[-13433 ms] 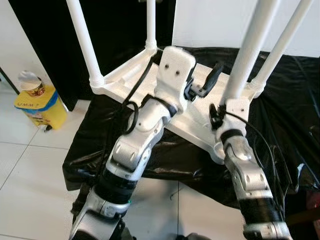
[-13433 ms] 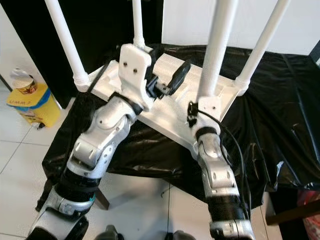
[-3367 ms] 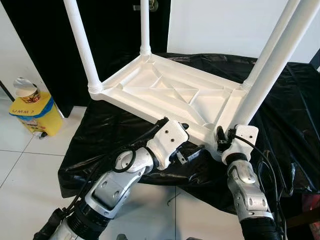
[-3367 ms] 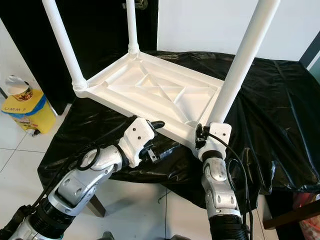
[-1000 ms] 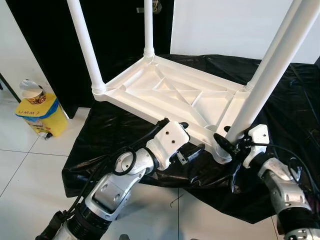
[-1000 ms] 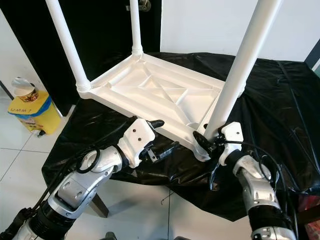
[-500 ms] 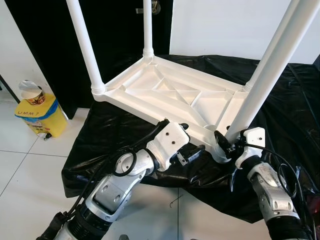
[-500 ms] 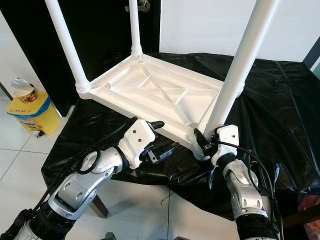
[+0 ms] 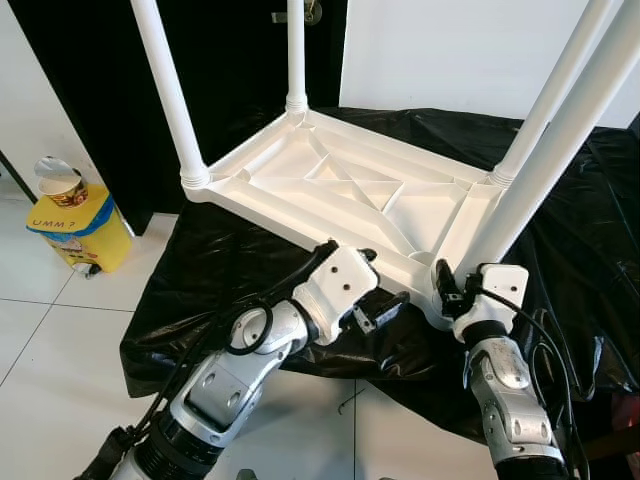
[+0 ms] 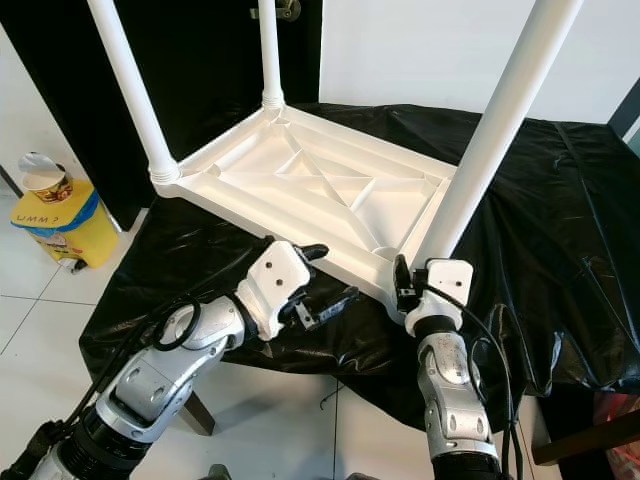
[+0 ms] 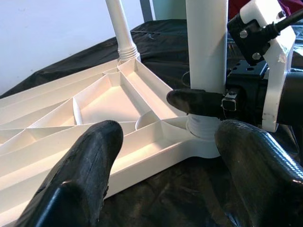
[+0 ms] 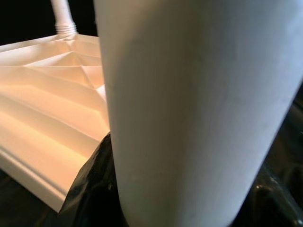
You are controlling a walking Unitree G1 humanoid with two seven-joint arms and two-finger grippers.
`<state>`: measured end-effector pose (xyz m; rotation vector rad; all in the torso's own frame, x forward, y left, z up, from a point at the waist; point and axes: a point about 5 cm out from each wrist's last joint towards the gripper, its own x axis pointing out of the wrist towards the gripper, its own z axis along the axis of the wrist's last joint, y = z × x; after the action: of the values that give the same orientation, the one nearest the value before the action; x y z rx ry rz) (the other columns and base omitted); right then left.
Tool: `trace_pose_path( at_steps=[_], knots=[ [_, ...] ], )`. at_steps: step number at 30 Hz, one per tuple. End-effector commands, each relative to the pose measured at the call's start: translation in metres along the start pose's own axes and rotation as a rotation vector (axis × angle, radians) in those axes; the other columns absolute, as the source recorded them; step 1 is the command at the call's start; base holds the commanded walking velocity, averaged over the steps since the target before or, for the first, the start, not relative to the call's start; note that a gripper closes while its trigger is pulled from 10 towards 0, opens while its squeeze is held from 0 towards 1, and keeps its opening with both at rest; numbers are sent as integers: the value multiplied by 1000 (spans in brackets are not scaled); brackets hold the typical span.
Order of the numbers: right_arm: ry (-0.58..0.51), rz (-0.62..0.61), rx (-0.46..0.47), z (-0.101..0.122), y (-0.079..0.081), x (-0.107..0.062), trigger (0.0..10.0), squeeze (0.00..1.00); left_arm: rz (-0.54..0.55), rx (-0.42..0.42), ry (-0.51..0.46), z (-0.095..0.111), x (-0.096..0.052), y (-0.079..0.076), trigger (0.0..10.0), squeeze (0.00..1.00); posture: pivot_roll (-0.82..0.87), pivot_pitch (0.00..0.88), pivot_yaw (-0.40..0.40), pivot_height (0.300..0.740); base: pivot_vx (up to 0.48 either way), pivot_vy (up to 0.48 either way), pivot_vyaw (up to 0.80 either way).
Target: Building children table
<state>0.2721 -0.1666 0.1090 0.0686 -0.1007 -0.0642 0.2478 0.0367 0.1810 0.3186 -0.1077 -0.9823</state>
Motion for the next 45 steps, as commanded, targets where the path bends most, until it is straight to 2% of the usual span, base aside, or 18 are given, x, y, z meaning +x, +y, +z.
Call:
trace_pose_path(
  at_steps=[1,3,4,6,7,11,16,17,18,22,27,29,33,34,35,36,38,45],
  knots=[
    [85,-19,15,-15,2,-7,10000,0,-25,4,6,1,-2,-2,10000,0,45,38,-76,740,0,0,0],
    [85,-24,12,-14,2,-7,10000,0,-24,3,6,1,-2,-2,10000,0,46,40,-75,740,0,0,0],
    [83,-4,-3,-13,4,-9,10000,263,-24,2,7,1,-3,-1,10000,0,45,41,-76,740,0,0,0],
    [84,0,-6,-13,5,-9,10000,263,-23,2,7,1,-3,-1,10000,0,45,41,-76,740,0,0,0],
    [75,13,-9,-12,6,-10,10000,1000,-23,2,8,1,-3,-1,10000,0,45,45,-76,740,0,0,0],
    [60,23,-15,-9,6,-11,10000,1000,-21,2,8,1,-3,-1,10000,0,46,47,-77,740,0,0,0],
    [22,67,-81,-2,6,-15,10000,1000,-20,-1,6,2,-3,-2,10000,0,45,50,-76,740,0,0,0],
    [10,86,-98,-1,6,-15,10000,678,-20,0,6,2,-3,-2,10000,0,45,51,-77,740,0,0,0],
    [5,110,-95,0,7,-17,10000,0,-19,0,6,2,-3,-1,10000,0,44,51,-76,740,0,0,0],
    [-8,173,-77,4,6,-18,10000,0,-18,0,7,2,-4,0,10000,0,43,51,-76,740,0,0,0],
    [-19,277,-105,9,-7,-11,10000,0,-31,-9,6,1,-3,-4,10000,0,37,52,-70,740,0,0,0],
    [-19,277,-105,9,-7,-11,10000,0,-31,-9,6,1,-3,-4,10000,0,37,52,-70,740,0,0,0],
    [-20,358,-116,12,-12,-5,10000,0,-52,-32,4,0,-2,-8,10000,0,28,55,-60,740,0,0,0],
    [-7,426,-128,12,-13,-3,10000,0,-67,-95,-8,-2,-2,-10,10000,0,22,57,-53,740,0,0,0],
    [-7,426,-128,12,-13,-3,10000,0,-67,-95,-8,-2,-2,-10,10000,0,22,57,-53,740,0,0,0],
    [9,505,-144,11,-12,-1,10000,0,-84,-146,-11,-5,-3,-13,10000,0,23,56,-49,740,0,0,0],
    [42,619,-171,9,-12,0,10000,0,-99,-197,-1,-13,-4,-15,10000,0,22,55,-43,740,0,0,0],
    [62,678,-202,7,-13,10,10000,0,-101,-165,48,-25,-6,-15,10000,0,29,53,-34,740,0,0,0]
  ],
)
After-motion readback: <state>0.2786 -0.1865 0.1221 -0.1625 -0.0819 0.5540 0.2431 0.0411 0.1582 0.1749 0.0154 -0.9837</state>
